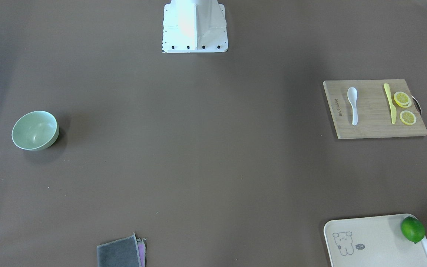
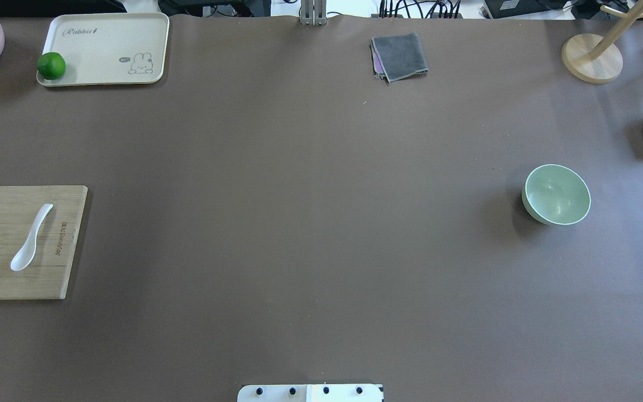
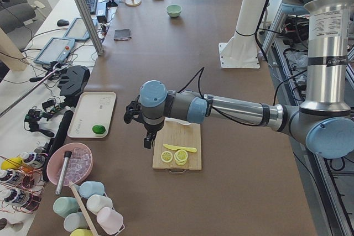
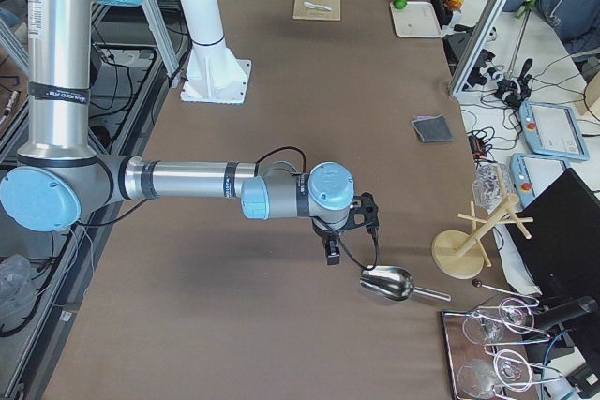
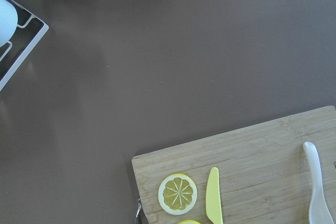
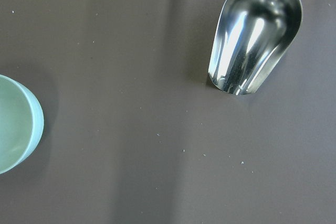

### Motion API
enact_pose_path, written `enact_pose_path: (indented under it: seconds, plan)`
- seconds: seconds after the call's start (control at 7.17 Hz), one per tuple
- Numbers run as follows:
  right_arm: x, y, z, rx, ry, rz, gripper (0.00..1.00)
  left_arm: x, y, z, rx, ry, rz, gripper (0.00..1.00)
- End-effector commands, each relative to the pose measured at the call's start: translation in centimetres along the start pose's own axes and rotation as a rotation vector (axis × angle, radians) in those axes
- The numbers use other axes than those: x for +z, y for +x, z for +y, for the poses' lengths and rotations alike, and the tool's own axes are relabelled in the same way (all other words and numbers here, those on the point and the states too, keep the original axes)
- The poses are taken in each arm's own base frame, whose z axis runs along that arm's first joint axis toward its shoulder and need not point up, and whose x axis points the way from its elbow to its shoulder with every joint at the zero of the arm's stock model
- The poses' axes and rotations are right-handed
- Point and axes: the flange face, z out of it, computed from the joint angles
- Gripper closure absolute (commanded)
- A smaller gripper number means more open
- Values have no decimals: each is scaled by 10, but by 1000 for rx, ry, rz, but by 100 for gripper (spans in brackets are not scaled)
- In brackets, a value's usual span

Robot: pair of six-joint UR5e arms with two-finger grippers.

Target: Place spoon in bowl

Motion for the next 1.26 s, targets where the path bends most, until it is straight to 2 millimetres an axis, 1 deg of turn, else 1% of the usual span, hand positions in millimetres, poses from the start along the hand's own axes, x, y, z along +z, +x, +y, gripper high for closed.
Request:
enact_pose_path:
  seconds: [0.0,0.14,0.28,0.42,0.56,0.7,0.84,0.98,1.12]
  plan:
    - [3,-6,-2,-21,4,-14,0,0,0,1,-1,-1,0,2]
    - [2,-8,-4,-29,13,-13,0,1,-1,1,-4,-3,0,2]
    - [9,-21,-10,4,11,-20,0,3,-3,2,-6,-6,-1,2]
    - [26,-49,-20,45,24,-34,0,1,-1,-1,-7,-1,-3,2]
    - [51,-80,-26,99,31,-56,0,0,1,-4,-5,-1,-3,2]
    - [70,-106,-31,121,21,-71,1,1,-1,-3,-5,-3,-2,2]
    - [85,-138,-47,139,3,-78,2,2,-2,-4,-9,-5,-2,2]
    - [96,-160,-58,162,-13,-87,1,1,-1,-6,-7,-2,-2,2]
    - [111,-173,-65,158,-37,-89,1,-1,2,-9,0,3,-1,2]
